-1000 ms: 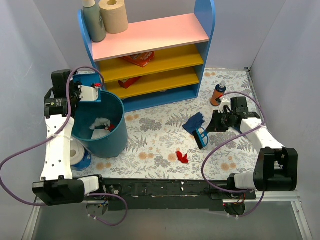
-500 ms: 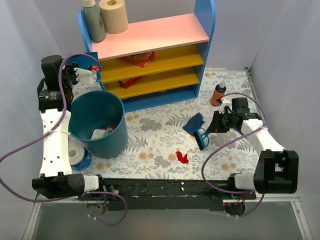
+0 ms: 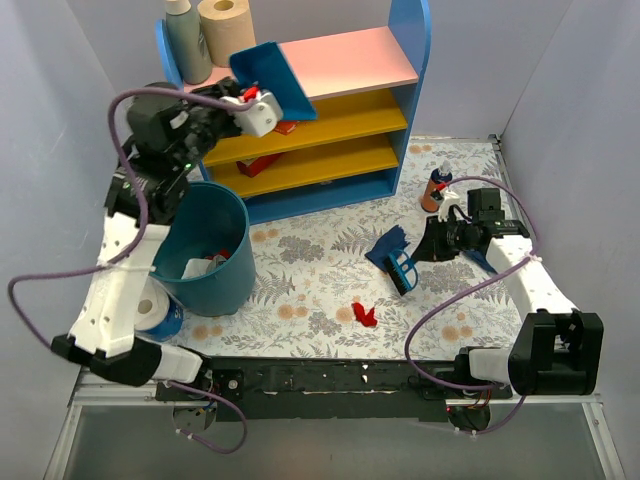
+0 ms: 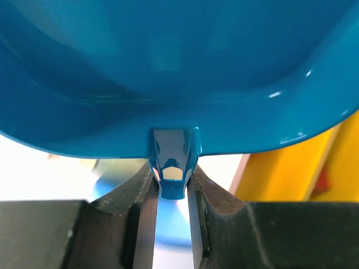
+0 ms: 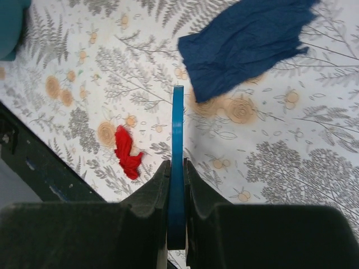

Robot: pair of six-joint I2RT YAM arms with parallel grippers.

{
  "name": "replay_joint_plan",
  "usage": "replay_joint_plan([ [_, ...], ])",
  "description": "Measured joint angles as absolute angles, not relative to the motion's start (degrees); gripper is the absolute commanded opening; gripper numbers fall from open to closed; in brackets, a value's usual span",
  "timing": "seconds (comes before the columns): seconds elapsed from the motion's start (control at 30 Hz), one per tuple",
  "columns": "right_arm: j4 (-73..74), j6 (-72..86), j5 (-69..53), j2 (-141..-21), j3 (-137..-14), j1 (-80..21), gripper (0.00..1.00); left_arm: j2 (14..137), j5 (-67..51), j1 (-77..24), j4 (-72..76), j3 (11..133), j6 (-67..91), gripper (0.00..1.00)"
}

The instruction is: Sweep away the paper scraps from the table

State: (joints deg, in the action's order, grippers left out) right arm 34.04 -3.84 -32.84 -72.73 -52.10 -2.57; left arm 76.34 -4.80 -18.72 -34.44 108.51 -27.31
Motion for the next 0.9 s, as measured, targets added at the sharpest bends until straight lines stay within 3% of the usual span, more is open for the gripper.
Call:
replay_joint_plan([
  [0.27,39.6,-14.2,-41.4,-70.8,-54.0,-11.7,0.01,93.4,2.4,-33.5,-43.3,124.2,-7.4,0.0],
  [0.43,42.2,-18.0,-42.3,-68.9,-52.7,-18.9,0.01,95.1,4.4,-38.9,-51.3,119.3,1.4,0.0],
  [0.9,36.5,-8.2,-41.1,-77.3,-51.1,-19.2,0.01,96.8,7.0,-41.6,-62.9,113.4,19.1,0.0],
])
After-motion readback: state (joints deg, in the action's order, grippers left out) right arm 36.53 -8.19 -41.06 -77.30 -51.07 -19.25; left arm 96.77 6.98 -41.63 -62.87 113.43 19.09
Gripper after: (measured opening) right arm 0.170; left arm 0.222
